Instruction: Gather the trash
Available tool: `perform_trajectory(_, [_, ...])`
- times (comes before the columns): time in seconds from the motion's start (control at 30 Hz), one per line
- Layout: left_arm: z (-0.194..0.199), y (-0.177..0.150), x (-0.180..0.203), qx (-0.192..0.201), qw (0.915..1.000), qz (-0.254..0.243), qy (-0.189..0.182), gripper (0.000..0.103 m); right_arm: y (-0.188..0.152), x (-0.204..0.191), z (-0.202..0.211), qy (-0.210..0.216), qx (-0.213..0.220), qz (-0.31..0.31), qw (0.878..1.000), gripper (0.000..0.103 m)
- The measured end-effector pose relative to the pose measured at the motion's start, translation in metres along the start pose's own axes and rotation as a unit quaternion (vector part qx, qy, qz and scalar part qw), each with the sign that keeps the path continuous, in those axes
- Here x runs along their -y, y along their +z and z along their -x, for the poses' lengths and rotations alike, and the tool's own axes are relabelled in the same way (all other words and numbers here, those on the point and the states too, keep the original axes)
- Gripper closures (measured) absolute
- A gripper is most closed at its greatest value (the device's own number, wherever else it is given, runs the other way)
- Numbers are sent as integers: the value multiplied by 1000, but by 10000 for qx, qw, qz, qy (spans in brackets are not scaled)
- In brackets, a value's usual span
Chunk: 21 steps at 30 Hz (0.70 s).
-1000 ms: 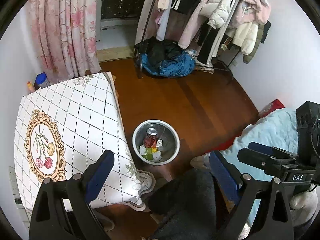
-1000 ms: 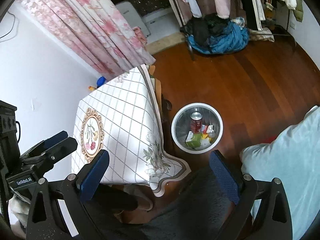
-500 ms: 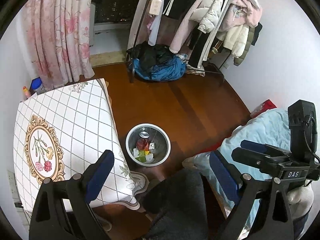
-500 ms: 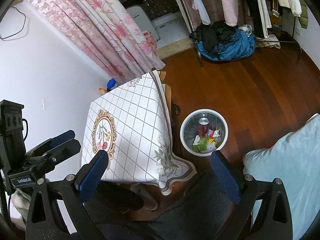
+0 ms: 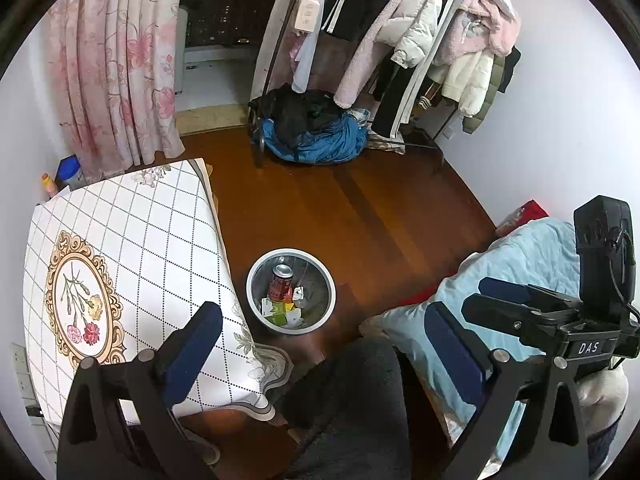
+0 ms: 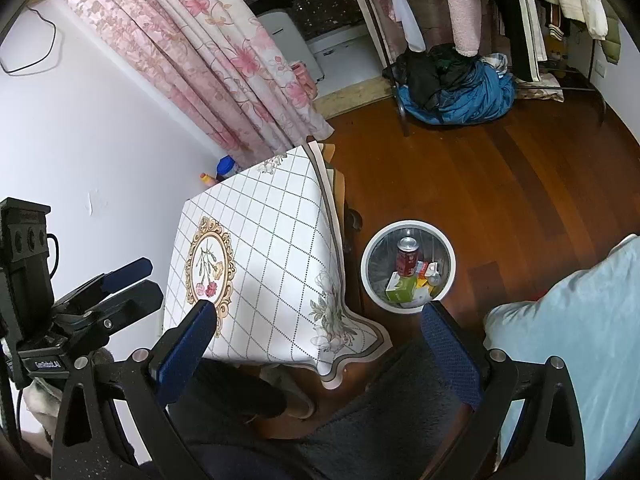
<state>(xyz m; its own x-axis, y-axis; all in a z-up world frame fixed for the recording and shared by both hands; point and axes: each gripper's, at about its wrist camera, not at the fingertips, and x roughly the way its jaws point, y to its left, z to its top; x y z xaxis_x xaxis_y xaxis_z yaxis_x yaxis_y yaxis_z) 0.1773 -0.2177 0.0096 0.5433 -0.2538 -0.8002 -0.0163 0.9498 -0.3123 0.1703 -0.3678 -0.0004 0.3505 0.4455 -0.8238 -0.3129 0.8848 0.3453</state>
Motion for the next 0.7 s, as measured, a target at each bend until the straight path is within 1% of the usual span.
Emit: perform_trajectory(0.7, [-3, -5, 2, -97, 9999, -52, -112, 0, -1, 6, -1, 39, -94, 20, 9999, 0])
